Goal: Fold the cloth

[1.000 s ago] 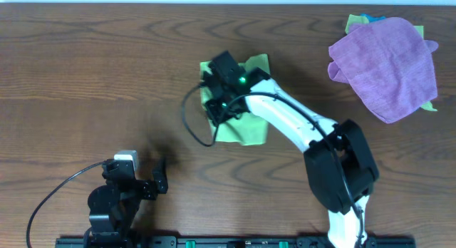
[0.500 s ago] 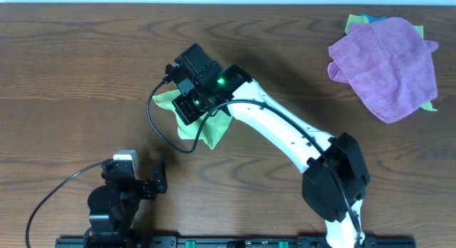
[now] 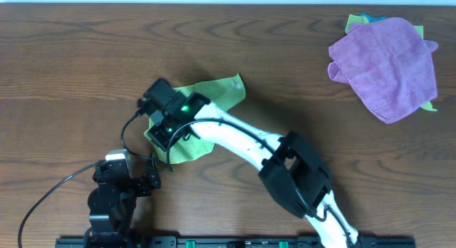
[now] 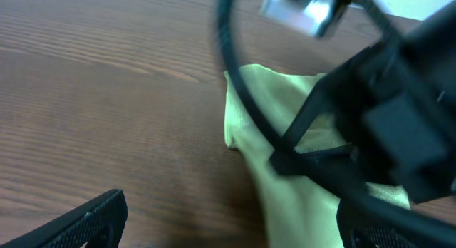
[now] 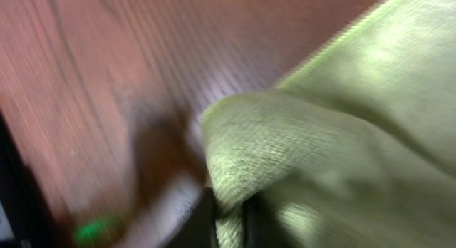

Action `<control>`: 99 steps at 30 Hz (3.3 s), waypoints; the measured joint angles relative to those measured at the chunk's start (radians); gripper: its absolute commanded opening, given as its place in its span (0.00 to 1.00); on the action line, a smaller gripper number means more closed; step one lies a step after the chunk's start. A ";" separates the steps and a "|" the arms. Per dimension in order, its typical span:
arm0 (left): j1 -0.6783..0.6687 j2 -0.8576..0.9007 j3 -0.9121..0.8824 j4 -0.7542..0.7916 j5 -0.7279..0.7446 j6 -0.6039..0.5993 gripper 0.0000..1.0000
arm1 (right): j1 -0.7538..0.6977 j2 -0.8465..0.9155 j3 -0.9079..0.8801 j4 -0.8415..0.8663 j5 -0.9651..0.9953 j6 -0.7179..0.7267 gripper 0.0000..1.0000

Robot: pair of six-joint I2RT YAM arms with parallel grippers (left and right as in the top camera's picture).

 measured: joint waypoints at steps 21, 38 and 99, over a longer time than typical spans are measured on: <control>0.001 0.000 0.006 -0.037 -0.032 0.000 0.95 | -0.126 -0.133 0.021 -0.257 0.137 -0.026 0.70; 0.001 0.710 0.453 -0.215 -0.064 -0.052 0.95 | -0.460 -0.146 0.023 -0.517 0.101 0.117 0.57; 0.001 1.453 0.871 0.199 0.276 -0.374 0.06 | -0.457 -0.205 0.024 -0.619 -0.018 -0.009 0.40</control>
